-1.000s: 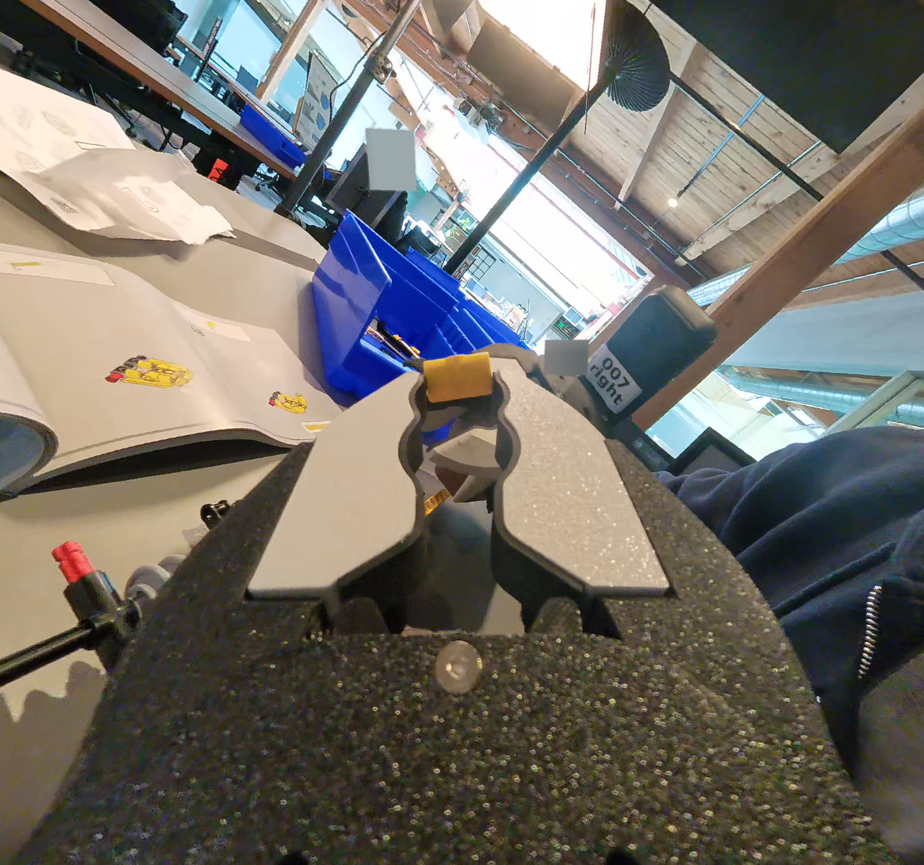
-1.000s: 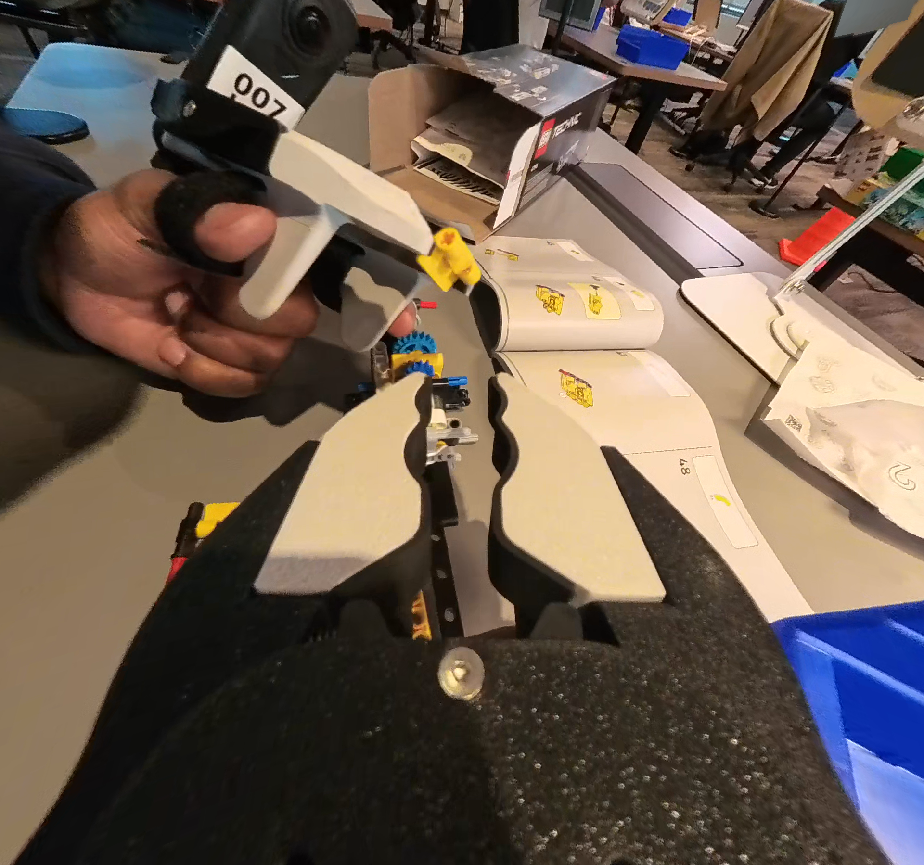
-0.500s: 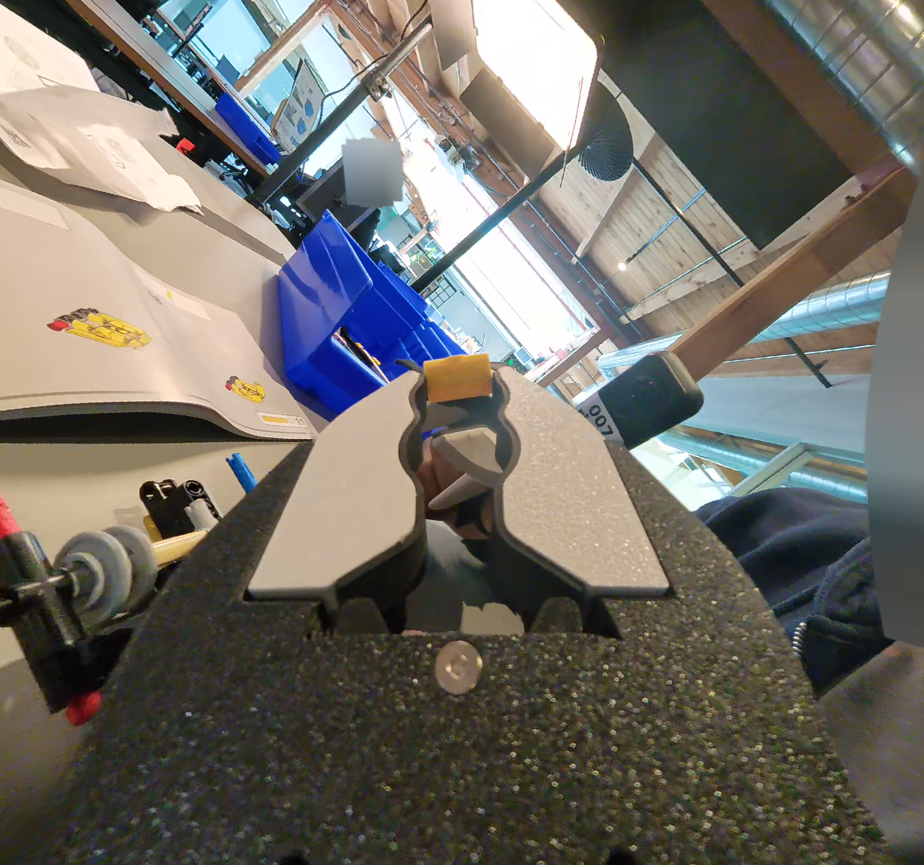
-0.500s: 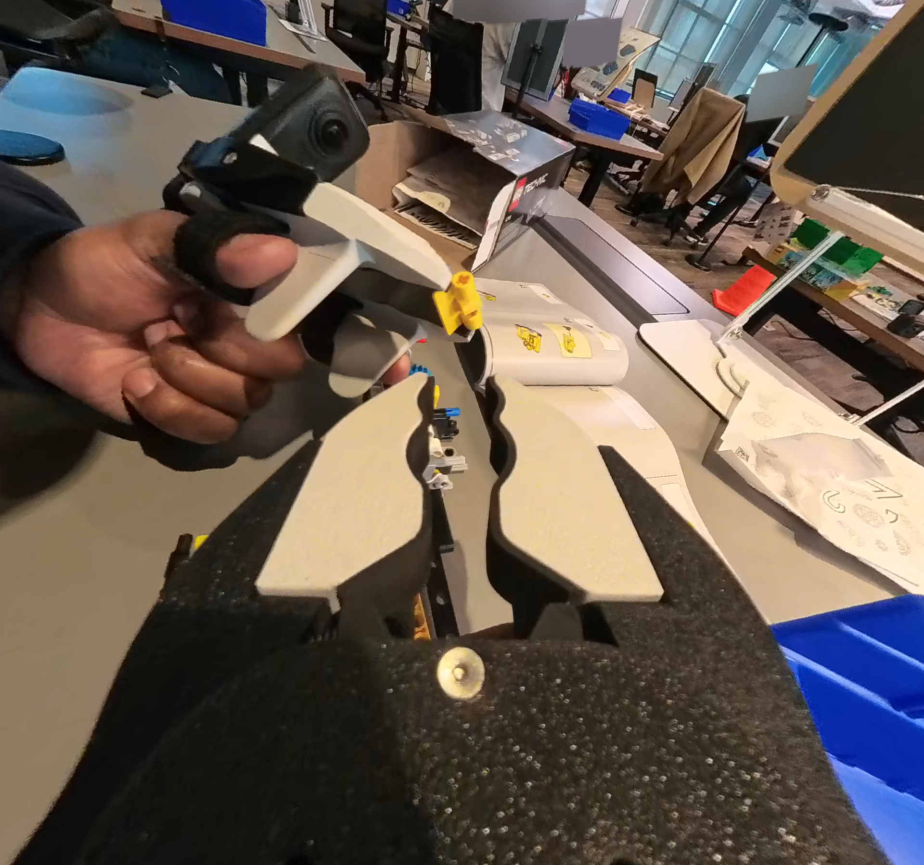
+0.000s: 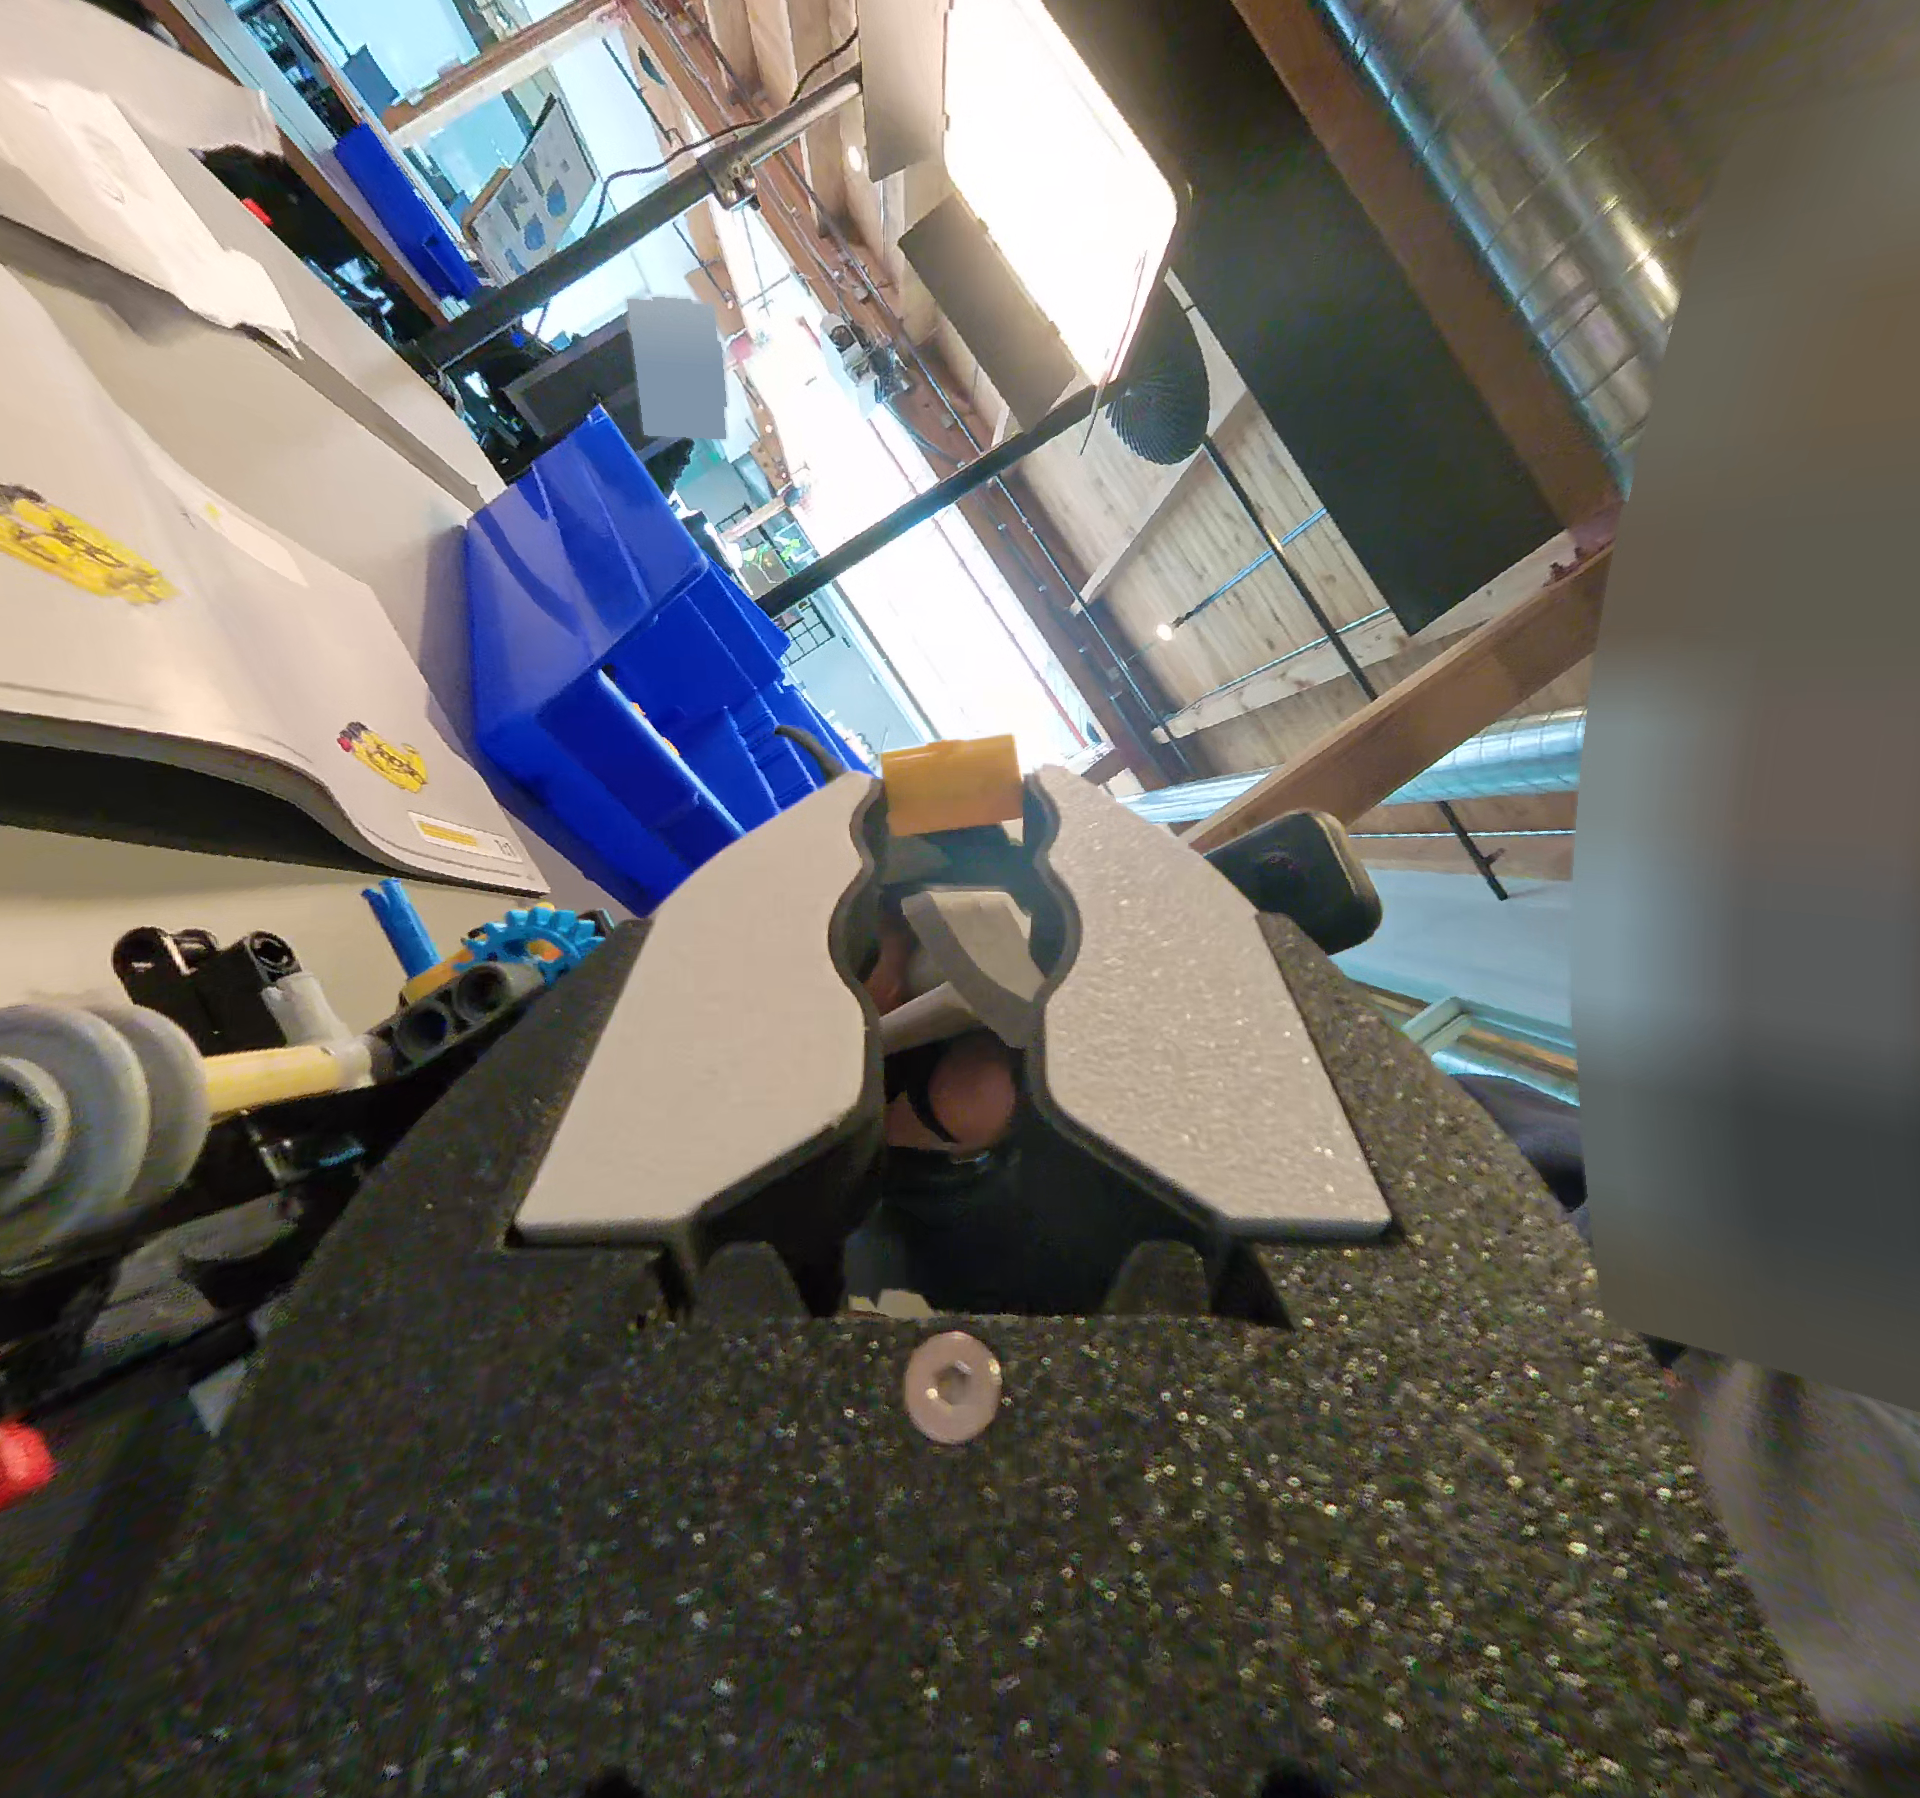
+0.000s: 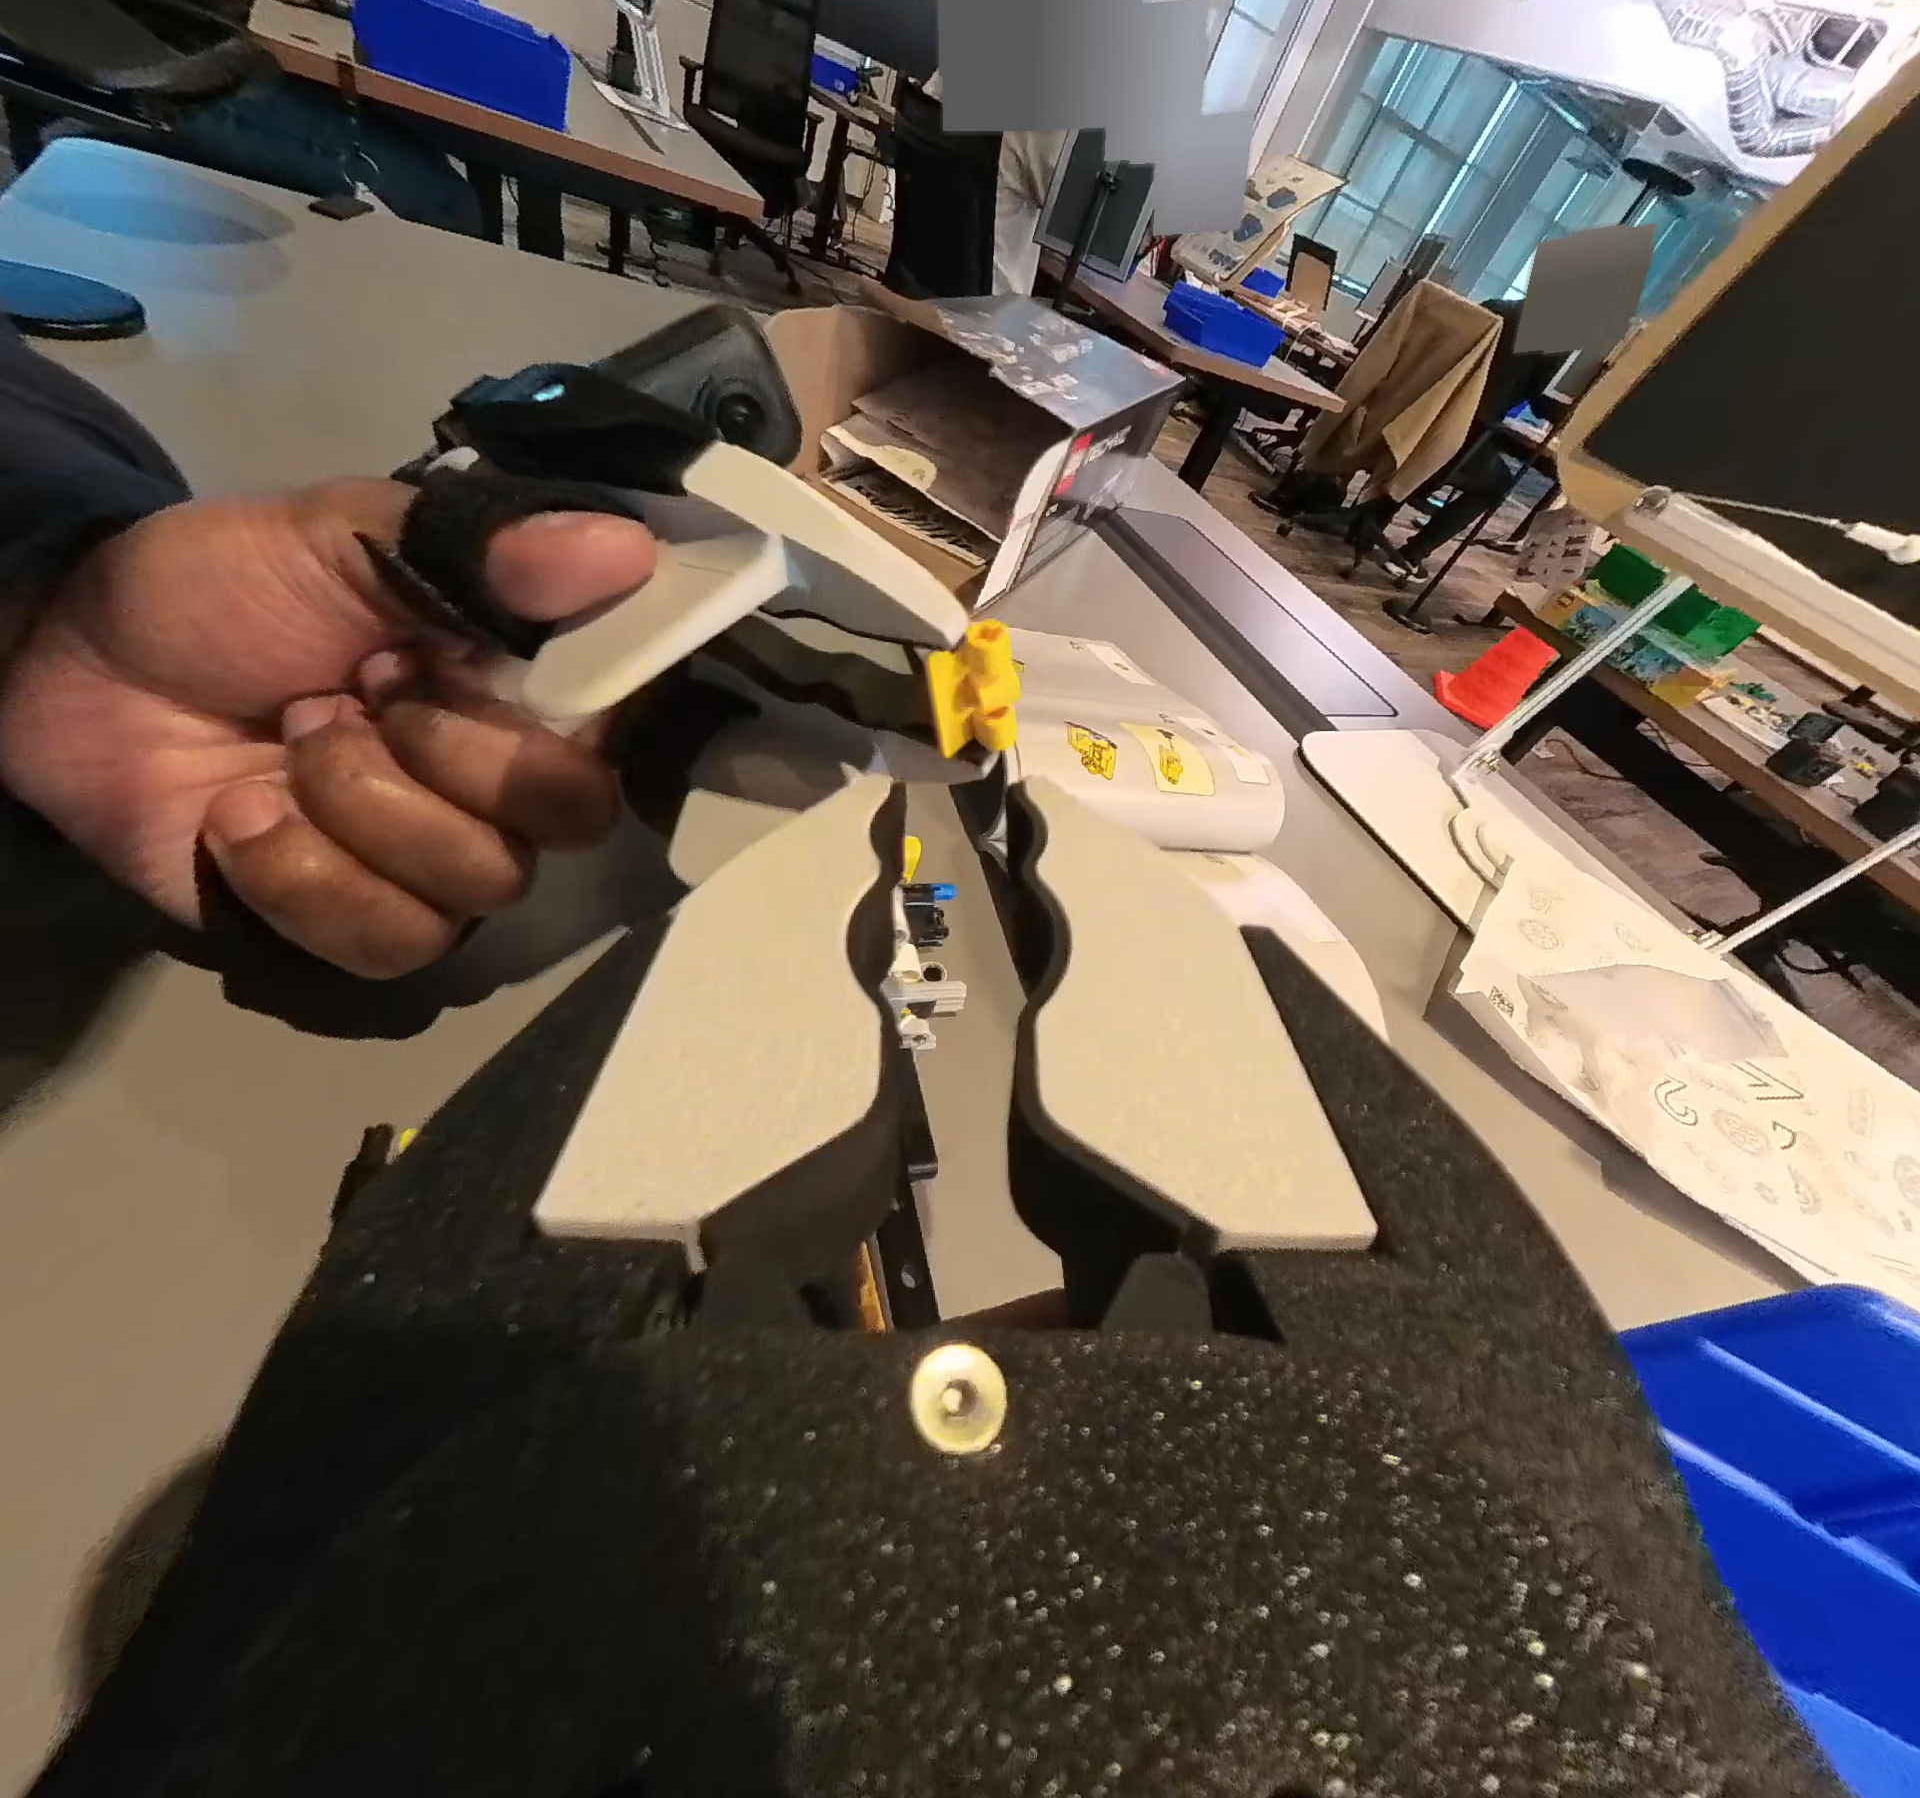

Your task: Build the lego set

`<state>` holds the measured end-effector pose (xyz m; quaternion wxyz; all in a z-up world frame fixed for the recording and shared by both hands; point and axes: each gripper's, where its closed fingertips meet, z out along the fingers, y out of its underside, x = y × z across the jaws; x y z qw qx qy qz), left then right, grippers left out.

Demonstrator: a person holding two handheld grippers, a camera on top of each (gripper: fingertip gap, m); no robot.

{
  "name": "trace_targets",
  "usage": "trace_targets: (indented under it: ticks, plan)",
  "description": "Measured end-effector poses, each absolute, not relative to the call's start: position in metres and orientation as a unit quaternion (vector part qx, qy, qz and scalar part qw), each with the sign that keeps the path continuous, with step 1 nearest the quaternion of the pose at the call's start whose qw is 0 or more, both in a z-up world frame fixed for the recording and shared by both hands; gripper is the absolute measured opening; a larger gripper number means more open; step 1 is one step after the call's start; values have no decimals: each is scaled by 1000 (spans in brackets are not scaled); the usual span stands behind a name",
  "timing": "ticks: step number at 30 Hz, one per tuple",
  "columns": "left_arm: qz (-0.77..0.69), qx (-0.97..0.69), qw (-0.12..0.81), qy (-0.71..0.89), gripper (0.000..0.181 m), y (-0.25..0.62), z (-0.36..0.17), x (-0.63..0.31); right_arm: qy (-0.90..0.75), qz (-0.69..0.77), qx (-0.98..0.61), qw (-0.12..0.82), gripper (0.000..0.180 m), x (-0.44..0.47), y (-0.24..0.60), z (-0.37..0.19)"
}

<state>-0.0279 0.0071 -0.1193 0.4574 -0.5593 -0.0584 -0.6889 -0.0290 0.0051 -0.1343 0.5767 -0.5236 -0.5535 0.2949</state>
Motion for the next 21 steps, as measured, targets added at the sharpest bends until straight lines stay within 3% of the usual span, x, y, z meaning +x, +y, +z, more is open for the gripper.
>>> trace_targets:
  ticks: [21]
  plan:
    - [-702,-565,432,-45,25,0,-122,-10,-551,219,-475,650,10,-26,3,-124]
